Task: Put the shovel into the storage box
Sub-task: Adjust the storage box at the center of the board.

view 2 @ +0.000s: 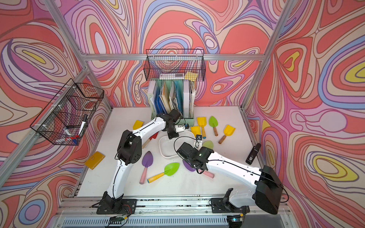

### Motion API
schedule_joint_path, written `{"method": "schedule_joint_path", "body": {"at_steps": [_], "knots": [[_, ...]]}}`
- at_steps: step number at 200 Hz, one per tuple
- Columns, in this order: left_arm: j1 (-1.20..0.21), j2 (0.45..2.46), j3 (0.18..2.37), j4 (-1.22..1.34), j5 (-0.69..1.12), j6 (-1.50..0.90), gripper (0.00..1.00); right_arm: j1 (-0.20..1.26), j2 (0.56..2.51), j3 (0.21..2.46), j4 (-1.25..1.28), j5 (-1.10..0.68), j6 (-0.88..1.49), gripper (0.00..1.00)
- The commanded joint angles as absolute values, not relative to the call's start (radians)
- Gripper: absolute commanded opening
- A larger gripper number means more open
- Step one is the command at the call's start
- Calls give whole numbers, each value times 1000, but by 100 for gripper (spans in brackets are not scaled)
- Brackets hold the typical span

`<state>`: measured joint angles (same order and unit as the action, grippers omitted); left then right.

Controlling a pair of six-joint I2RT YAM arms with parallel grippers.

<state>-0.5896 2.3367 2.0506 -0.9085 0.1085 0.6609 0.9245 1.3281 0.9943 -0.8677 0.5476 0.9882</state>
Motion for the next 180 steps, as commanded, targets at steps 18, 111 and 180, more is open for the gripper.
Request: {"method": "schedule_joint_path", "body": {"at_steps": [18, 111, 180], "knots": [[-589, 2352, 2068, -944, 73, 655, 0, 928, 1311, 971, -867, 552, 986, 81], [-556, 2198, 2071, -1048, -89, 371, 0, 928, 1241, 988, -859, 565, 1000, 81], [-503, 2039, 1984, -1127, 2, -17, 0, 907, 1248, 1058, -865, 523, 900, 81]]}}
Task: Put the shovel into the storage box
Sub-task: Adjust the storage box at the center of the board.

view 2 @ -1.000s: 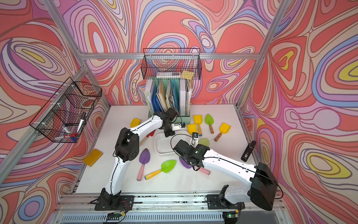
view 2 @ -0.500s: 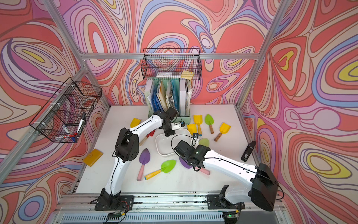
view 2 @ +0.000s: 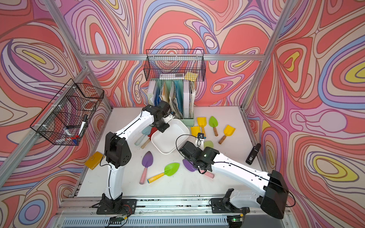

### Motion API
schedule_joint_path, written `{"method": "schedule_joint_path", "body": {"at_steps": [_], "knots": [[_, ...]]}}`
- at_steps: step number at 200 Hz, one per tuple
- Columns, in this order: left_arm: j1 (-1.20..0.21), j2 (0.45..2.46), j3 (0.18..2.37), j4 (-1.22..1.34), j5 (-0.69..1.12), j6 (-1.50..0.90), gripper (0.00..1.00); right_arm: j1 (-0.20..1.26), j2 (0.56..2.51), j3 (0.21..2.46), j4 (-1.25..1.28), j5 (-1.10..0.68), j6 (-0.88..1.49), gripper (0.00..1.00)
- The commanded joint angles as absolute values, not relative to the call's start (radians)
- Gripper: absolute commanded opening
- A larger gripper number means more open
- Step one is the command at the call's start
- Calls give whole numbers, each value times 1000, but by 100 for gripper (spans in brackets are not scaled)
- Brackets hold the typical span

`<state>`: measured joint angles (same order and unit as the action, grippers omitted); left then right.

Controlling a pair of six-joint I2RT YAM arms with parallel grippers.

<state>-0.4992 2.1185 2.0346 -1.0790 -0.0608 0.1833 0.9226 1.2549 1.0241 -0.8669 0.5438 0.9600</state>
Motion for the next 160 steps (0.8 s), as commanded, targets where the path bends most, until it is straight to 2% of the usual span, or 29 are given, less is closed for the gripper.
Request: {"method": "schedule_joint_path", "body": {"at_steps": [1, 46, 61, 92, 160], "knots": [[-503, 2037, 1984, -1126, 7, -27, 0, 904, 1248, 1059, -863, 520, 896, 81], [-503, 1914, 1715, -899, 152, -397, 0, 831, 1216, 1070, -826, 390, 795, 81], [-511, 1879, 1641, -830, 143, -471, 0, 814, 1217, 1076, -825, 366, 774, 81], [-517, 1844, 1562, -757, 50, -535, 0, 801, 1234, 1079, -820, 345, 751, 81], [-517, 1857, 1485, -584, 7, -541, 0, 792, 1309, 1072, -758, 296, 746, 81]]}}
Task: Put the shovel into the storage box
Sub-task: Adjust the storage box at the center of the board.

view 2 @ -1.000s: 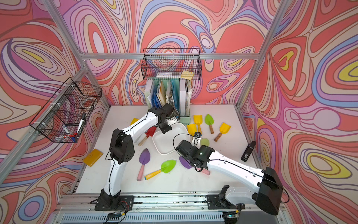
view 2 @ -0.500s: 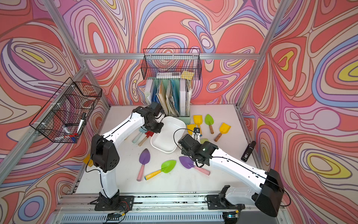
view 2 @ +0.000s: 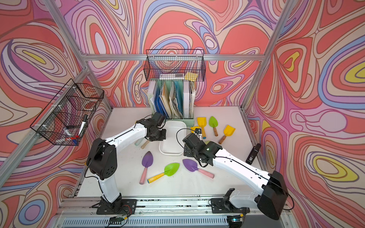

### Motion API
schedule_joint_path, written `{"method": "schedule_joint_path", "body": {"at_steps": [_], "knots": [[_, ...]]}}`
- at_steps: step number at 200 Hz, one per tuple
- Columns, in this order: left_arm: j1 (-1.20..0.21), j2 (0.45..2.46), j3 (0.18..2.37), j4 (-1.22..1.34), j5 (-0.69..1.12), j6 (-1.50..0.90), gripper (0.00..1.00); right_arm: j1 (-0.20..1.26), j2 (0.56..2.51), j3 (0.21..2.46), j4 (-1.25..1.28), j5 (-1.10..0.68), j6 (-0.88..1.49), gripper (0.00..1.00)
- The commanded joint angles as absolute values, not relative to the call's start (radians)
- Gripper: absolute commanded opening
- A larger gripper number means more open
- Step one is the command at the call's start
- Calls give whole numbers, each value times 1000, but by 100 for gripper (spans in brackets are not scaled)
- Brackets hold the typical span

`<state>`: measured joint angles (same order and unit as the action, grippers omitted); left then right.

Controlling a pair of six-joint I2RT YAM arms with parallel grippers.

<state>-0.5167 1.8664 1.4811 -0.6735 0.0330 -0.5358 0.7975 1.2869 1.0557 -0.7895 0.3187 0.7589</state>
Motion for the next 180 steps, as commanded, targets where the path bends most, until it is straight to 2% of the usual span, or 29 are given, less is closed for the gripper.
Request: {"method": "schedule_joint_path", "body": {"at_steps": [1, 68, 180], "knots": [[-517, 1860, 1487, -584, 7, -539, 0, 792, 1310, 1072, -758, 295, 746, 81], [-517, 1958, 1504, -577, 56, -533, 0, 788, 1333, 1062, -744, 288, 749, 81], [-528, 2022, 1489, -577, 34, -571, 0, 784, 1336, 1011, -712, 271, 759, 81]]}}
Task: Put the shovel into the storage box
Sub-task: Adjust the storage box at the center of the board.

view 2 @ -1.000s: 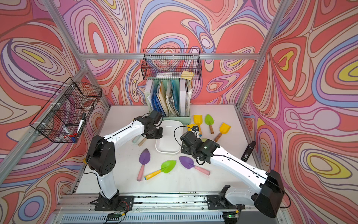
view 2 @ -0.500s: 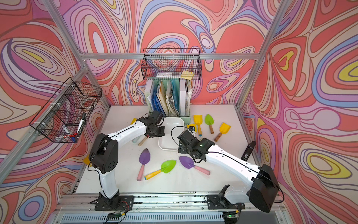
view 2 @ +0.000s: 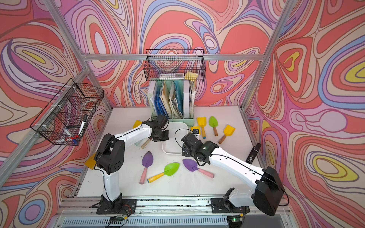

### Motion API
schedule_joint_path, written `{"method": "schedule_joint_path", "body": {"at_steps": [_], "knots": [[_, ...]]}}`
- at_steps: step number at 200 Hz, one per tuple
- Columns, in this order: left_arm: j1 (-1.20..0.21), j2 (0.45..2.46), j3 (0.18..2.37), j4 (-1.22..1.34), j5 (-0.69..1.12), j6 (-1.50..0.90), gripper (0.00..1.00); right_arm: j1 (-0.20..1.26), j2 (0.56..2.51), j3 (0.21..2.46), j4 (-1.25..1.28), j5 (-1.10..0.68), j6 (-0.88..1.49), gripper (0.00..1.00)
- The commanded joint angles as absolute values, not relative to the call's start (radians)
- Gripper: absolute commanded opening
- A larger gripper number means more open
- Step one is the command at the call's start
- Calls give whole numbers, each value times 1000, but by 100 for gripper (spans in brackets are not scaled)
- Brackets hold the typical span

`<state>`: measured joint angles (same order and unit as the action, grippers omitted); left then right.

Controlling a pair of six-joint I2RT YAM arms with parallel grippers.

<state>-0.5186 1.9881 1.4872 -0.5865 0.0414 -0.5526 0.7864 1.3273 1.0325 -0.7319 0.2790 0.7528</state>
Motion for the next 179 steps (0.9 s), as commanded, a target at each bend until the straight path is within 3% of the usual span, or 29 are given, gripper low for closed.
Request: {"method": "schedule_joint_path", "body": {"at_steps": [1, 104, 136, 179], "knots": [[-528, 2023, 1489, -577, 34, -572, 0, 783, 1336, 1011, -712, 271, 759, 81], [-546, 2040, 1546, -690, -43, -580, 0, 784, 1332, 996, -702, 263, 759, 81], [-554, 2036, 1565, -719, -53, -587, 16, 784, 1326, 991, -699, 262, 762, 81], [-557, 2039, 1589, -746, -48, -597, 28, 783, 1319, 981, -695, 265, 762, 81]]}}
